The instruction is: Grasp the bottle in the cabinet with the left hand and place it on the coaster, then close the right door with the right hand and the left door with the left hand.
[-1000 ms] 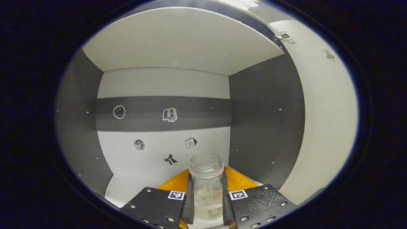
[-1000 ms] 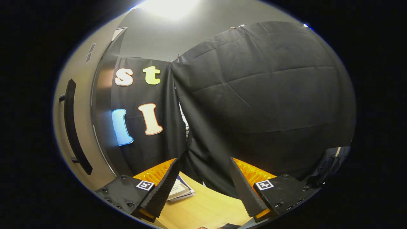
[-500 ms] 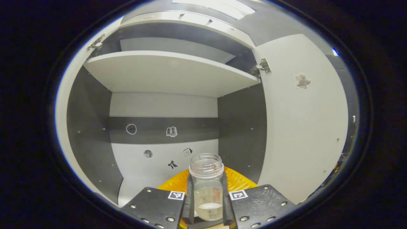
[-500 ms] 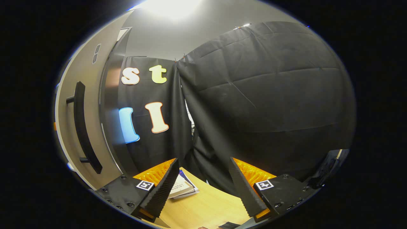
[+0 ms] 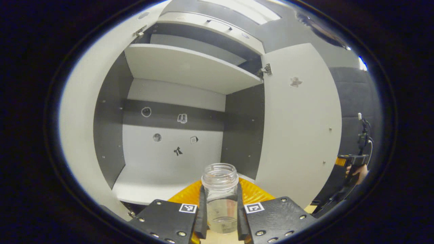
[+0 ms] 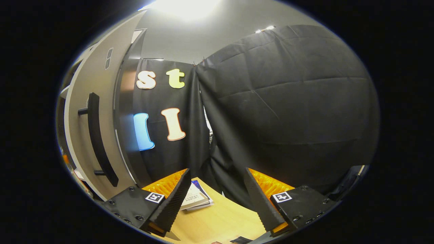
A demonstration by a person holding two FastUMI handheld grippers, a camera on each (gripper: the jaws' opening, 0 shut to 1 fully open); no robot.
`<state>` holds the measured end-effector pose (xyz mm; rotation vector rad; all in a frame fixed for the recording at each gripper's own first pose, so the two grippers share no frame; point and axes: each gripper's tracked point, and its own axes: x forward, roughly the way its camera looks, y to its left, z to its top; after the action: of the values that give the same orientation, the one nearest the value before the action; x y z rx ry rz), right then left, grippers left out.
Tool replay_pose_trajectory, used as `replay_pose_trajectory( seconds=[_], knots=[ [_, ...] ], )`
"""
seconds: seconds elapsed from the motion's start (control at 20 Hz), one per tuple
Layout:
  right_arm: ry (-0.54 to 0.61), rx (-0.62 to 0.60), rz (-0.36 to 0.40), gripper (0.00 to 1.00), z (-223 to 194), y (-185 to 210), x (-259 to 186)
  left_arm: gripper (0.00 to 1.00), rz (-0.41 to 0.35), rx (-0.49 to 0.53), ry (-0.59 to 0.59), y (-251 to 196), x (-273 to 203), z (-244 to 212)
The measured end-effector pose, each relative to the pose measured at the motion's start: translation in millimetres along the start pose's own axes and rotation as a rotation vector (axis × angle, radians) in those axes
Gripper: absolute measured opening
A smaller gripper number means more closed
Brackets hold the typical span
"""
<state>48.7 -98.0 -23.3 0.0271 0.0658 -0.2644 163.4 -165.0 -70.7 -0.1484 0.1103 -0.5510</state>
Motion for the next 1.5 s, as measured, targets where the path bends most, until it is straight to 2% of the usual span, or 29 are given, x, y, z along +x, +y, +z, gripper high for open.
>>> replay_pose_trajectory(
  seconds=[0.05, 0.2, 0.35, 0.4, 0.45, 0.55, 0.6, 0.65, 0.7, 0.8, 0.85, 0.9, 1.0, 1.05, 1.15, 1.2, 1.3, 1.4, 1.5],
  knots=[
    [0.000, 0.001, 0.000, 0.96, 1, 0, -1, 0.43, -0.006, -0.009, 0.012, -2, -5, -13],
    [-0.002, -0.017, 0.000, 0.96, 5, 1, -11, 0.28, -0.029, -0.031, 0.046, -11, -16, -56],
    [0.003, -0.016, -0.022, 1.00, 3, -2, -17, 0.43, -0.052, -0.118, 0.101, -22, -20, -101],
    [0.010, -0.001, -0.030, 1.00, 2, -3, -21, 0.44, -0.054, -0.150, 0.112, -24, -20, -111],
    [0.007, 0.016, -0.031, 1.00, 5, -1, -24, 0.37, -0.053, -0.172, 0.122, -27, -18, -124],
    [0.013, 0.018, -0.016, 0.96, 4, 5, -30, 0.40, -0.040, -0.199, 0.137, -31, -21, -147],
    [0.019, 0.000, -0.009, 0.96, 2, 5, -31, 0.37, -0.028, -0.218, 0.142, -32, -22, -158],
    [0.023, -0.020, -0.006, 1.00, 1, 4, -30, 0.37, -0.008, -0.237, 0.149, -30, -25, -171],
    [0.026, -0.030, 0.000, 0.96, 0, 2, -30, 0.37, 0.027, -0.245, 0.151, -28, -30, -184],
    [0.033, -0.025, 0.021, 0.96, -2, 2, -25, 0.37, 0.110, -0.244, 0.162, -25, -41, -212],
    [0.036, -0.024, 0.034, 1.00, -3, 2, -20, 0.37, 0.153, -0.251, 0.173, -25, -44, -227],
    [0.045, -0.031, 0.047, 0.97, -5, 1, -14, 0.37, 0.182, -0.256, 0.182, -26, -45, -237],
    [0.082, -0.046, 0.083, 1.00, -11, 0, 0, 0.37, 0.251, -0.229, 0.202, -26, -42, -257],
    [0.091, -0.054, 0.101, 0.97, -11, 0, 7, 0.37, 0.272, -0.202, 0.210, -28, -44, -262],
    [0.097, -0.066, 0.126, 1.00, -12, -5, 16, 0.38, 0.306, -0.164, 0.229, -31, -42, -275],
    [0.098, -0.064, 0.135, 1.00, -12, -7, 18, 0.32, 0.317, -0.155, 0.234, -33, -42, -278],
    [0.111, -0.054, 0.157, 0.96, -15, -6, 22, 0.32, 0.334, -0.103, 0.237, -35, -44, -282],
    [0.118, -0.054, 0.170, 1.00, -15, -7, 26, 0.34, 0.373, -0.032, 0.259, -32, -44, -289],
    [0.120, -0.055, 0.174, 1.00, -16, -7, 28, 0.34, 0.378, -0.036, 0.270, -37, -43, -297]
  ],
)
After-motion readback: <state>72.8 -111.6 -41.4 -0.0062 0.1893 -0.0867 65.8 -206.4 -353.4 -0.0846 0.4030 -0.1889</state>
